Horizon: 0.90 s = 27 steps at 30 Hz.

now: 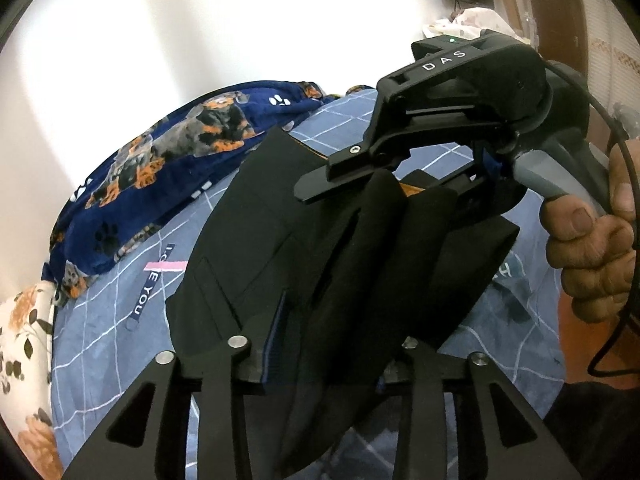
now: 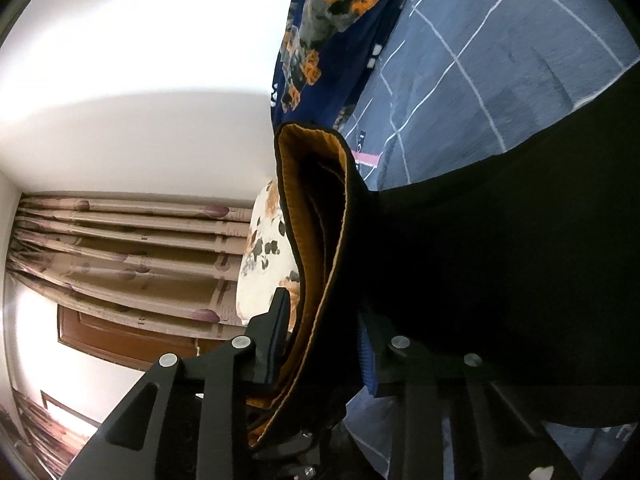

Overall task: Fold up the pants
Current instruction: 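Lay the folded waistband onto the hems and open the left gripper, then grasp the orange-lined folded edge with the right gripper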

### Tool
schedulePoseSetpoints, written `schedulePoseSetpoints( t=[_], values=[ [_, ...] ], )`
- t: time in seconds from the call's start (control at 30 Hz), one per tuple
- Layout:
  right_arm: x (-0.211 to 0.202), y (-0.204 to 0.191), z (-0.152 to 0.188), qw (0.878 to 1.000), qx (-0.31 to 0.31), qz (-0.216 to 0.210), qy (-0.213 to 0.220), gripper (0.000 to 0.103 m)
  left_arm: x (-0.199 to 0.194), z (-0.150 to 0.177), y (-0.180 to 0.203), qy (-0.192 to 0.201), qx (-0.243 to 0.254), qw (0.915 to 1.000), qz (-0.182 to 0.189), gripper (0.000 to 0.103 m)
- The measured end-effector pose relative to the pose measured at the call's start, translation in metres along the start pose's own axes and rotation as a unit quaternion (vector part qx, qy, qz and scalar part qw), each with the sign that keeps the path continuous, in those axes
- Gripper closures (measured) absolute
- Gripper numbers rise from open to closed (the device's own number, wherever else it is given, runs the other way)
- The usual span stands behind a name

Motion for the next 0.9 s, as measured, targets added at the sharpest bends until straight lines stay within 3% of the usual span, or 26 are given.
schedulePoseSetpoints(
  t=[0.3,0.6,0.77,0.83,0.9],
  values=[
    [-0.017,0.014,-0.002,0.999,0.001,0.014,0.031,0.082,-0.017,0.001,-0.006,0.014,-0.026,0.9995,0.015,0.03],
    [-0.03,0.018,0.001,0.999,-0.001,0.018,0.044,0.084,-0.037,0.001,-0.018,0.026,-0.056,0.9964,0.057,0.027],
    [-0.042,0.027,-0.001,0.998,0.003,0.029,0.06,0.087,-0.063,-0.013,-0.033,0.077,-0.084,0.9897,0.087,0.018],
    [-0.051,0.037,-0.002,0.997,0.014,0.036,0.068,0.088,-0.071,-0.019,-0.048,0.094,-0.104,0.9871,0.077,0.009],
    [-0.06,0.047,-0.002,0.996,0.03,0.036,0.078,0.088,-0.07,-0.021,-0.063,0.092,-0.115,0.9874,0.056,0.009]
  ],
)
Point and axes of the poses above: each gripper's, at about its wrist camera, not at the fingertips, and x roughly the way its jaws point, y to its right, z to its underside, the point moved 3 cm from there along x, roughly the way its jaws point, and after that the axes turned 10 degrees about y, right-handed, at the moved point
